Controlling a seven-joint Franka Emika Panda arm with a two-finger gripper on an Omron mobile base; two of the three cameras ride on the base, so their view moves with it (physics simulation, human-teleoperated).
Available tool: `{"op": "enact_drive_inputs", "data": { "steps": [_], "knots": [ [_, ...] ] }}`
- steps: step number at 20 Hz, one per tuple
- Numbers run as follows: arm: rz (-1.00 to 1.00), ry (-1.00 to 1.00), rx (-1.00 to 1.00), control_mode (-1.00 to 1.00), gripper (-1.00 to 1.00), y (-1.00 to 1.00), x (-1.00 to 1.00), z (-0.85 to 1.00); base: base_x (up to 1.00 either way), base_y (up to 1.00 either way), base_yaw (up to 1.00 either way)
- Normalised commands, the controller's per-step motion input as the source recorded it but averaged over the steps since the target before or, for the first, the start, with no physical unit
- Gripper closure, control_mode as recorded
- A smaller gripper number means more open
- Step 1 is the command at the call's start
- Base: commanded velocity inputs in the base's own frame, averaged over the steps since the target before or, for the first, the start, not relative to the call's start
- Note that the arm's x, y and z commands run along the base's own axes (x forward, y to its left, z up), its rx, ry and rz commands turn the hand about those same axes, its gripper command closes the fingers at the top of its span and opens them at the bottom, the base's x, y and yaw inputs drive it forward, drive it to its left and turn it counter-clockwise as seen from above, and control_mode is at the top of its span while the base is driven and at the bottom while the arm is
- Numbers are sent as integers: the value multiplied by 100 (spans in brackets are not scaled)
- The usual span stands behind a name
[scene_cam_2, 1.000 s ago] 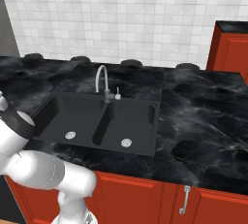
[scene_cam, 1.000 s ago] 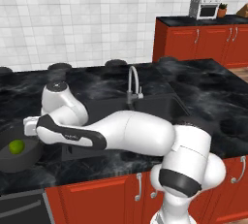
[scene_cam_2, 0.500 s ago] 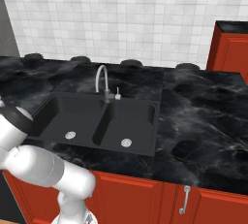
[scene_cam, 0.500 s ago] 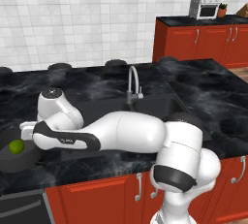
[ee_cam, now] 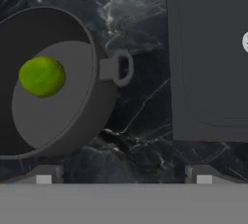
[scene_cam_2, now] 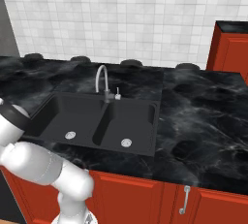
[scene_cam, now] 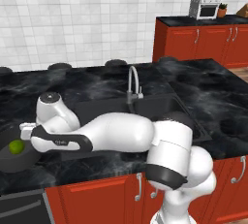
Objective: Dump the lime from the pot into the sink. Then turn on the water and wash the lime. Then turn off the water and put the lime back in the pot.
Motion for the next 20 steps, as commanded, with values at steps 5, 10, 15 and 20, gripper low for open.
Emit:
{"op": "enact_drive_inputs", "data": {
  "steps": [5, 10, 15, 20],
  "knots": [
    [-7, 3, 0, -100, -100, 23, 26, -15, 0, 0, 0],
    [-9, 0, 0, -100, -100, 29, 22, -16, 0, 0, 0],
    [-9, 1, 0, -100, -100, 24, 19, -12, 0, 0, 0],
    [-10, 5, 0, -100, -100, 7, 6, -17, 0, 0, 0]
  ]
}}
